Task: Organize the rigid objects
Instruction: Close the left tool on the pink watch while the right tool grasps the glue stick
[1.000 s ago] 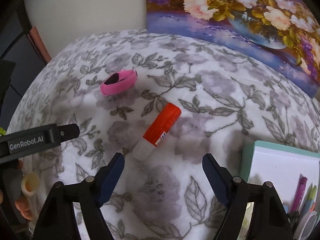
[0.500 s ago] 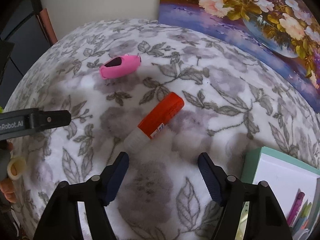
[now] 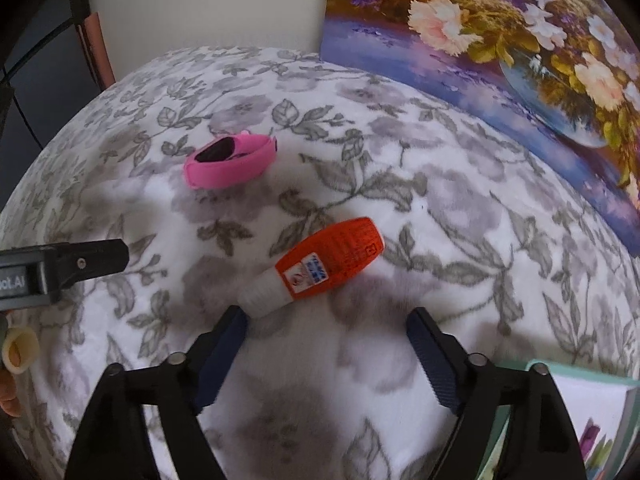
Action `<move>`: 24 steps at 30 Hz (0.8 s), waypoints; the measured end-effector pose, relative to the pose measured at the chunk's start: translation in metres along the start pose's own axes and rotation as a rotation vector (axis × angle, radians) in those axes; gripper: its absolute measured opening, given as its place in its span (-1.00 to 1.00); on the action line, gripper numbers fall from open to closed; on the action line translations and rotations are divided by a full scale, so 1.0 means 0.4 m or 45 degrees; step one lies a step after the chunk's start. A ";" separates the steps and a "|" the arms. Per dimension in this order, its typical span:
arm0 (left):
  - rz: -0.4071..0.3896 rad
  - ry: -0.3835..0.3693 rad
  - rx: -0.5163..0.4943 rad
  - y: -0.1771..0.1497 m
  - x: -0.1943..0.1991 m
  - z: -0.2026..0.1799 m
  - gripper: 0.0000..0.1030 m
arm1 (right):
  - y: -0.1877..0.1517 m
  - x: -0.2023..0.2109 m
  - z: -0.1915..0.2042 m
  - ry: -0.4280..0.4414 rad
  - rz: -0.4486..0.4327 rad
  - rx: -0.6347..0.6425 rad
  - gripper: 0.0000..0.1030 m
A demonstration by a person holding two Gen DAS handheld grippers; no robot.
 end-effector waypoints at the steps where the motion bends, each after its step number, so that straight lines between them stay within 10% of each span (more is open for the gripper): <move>1: -0.001 0.001 -0.007 0.004 -0.002 -0.001 0.91 | 0.006 -0.004 0.001 -0.007 -0.004 0.009 0.75; 24: -0.092 -0.056 -0.151 0.126 -0.027 -0.097 0.91 | 0.067 -0.042 0.023 0.079 -0.004 0.057 0.66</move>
Point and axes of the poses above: each gripper's, at about its wrist camera, not at the fingertips, and x roughly against the way its jaws point, z to its left, y to its top, the point moved 1 cm from there along -x, roughly the way its jaws point, and after that the axes turned 15 degrees about -x, right-handed, at the moved point
